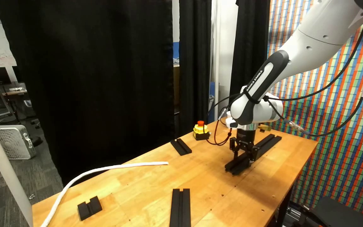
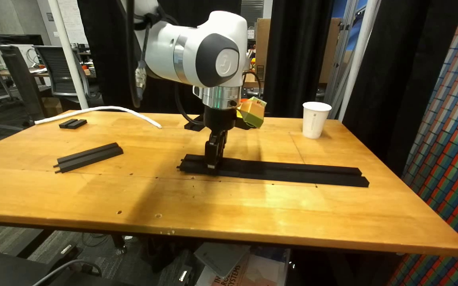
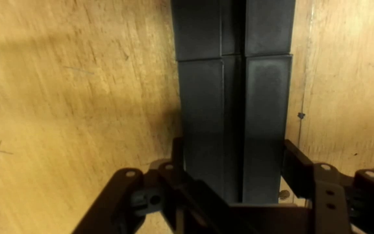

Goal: Connect three black boards together

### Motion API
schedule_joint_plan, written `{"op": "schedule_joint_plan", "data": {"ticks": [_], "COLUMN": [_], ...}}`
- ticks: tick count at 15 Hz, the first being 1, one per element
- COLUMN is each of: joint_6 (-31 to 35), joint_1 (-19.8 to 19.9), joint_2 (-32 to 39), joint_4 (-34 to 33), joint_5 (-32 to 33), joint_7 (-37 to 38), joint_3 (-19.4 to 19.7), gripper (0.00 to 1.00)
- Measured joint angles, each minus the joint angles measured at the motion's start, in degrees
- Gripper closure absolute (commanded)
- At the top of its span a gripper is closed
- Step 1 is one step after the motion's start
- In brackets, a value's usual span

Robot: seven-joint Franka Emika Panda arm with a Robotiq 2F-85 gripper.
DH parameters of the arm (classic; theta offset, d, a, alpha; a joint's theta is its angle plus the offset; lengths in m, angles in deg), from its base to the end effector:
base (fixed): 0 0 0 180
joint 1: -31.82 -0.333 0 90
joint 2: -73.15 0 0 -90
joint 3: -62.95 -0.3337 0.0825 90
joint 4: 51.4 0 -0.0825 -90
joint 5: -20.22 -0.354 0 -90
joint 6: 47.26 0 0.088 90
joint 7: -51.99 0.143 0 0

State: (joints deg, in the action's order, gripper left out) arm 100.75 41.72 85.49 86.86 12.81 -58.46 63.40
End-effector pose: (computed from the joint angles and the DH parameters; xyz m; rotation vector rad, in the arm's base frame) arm 0.4712 -0.0860 0.2266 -2.0991 -2.2405 -0.0517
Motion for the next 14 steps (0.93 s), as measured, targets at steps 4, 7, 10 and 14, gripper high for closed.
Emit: {"op": "schedule_joint_plan", "data": {"ticks": [4, 7, 10, 14], "joint_6": [0.0, 0.0, 0.0, 0.0], "joint_1": [0.6, 1.1, 1.5, 1.7], "joint_2": [0.2, 0.4, 0.8, 1.3], "joint_4": [-0.2, -0.5, -0.8, -1.0], "joint_5": [-1.0, -2.0, -3.0, -3.7], "joint_7": [-1.1, -2.0, -3.3, -4.5], "joint_3": [0.0, 0.0, 0.0, -0.1], "gripper": [0.53, 0.53, 0.53, 0.53]}}
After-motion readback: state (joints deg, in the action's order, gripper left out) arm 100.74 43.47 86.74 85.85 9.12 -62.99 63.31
